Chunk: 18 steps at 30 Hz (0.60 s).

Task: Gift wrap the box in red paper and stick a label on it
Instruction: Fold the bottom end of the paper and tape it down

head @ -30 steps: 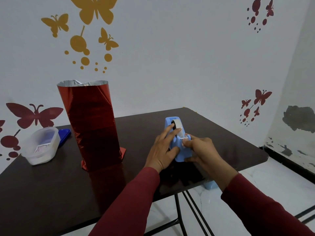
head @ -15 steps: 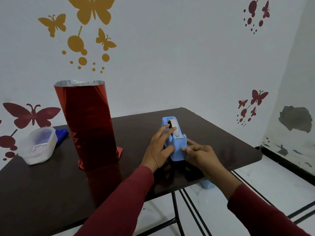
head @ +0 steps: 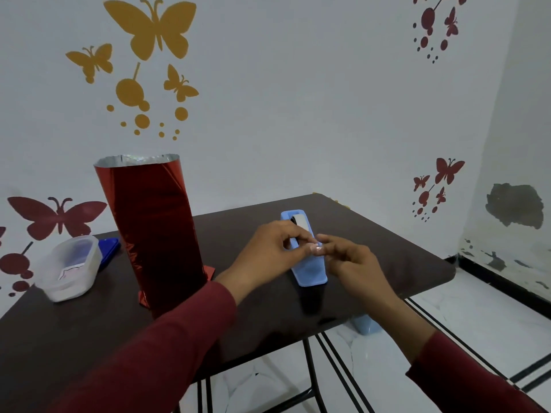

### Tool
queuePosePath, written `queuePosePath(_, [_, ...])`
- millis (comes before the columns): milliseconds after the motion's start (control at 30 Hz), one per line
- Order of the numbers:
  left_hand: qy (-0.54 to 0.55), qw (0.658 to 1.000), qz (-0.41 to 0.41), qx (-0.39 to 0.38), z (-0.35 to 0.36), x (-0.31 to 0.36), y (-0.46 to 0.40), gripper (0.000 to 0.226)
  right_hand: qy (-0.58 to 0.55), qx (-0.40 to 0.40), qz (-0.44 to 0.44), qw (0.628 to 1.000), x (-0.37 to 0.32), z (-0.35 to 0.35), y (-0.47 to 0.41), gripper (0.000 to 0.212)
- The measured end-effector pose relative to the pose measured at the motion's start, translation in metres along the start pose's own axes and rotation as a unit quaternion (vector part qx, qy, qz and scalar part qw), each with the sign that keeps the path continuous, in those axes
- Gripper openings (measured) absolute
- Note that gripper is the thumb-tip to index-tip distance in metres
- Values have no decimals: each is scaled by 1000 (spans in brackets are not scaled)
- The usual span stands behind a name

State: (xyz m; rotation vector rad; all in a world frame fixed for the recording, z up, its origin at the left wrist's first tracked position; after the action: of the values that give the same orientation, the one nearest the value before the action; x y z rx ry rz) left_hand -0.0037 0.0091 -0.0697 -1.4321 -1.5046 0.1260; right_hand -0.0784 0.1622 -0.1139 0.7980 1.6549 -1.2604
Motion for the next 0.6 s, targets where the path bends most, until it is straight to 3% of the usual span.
queuePosePath(267, [-72,997,22,-33,-33,15,0,7,8,-49,6,999,-27,24,-1,47])
queuePosePath(600, [-104,994,22,27,-69,22,-7,11,54,-61,-49,995,-62,44,-3,50])
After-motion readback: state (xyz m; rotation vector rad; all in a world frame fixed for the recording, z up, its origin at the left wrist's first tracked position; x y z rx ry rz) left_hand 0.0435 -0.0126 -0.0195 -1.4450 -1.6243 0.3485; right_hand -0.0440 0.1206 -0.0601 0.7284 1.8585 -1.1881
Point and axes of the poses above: each hand's wrist, its own y-axis away from the middle knuckle, its own z-axis out of the palm, x = y × z, the point moved 6 cm from there along -y, towards the middle knuckle, and after that the axes turned 15 degrees about x, right-handed, at the moved point
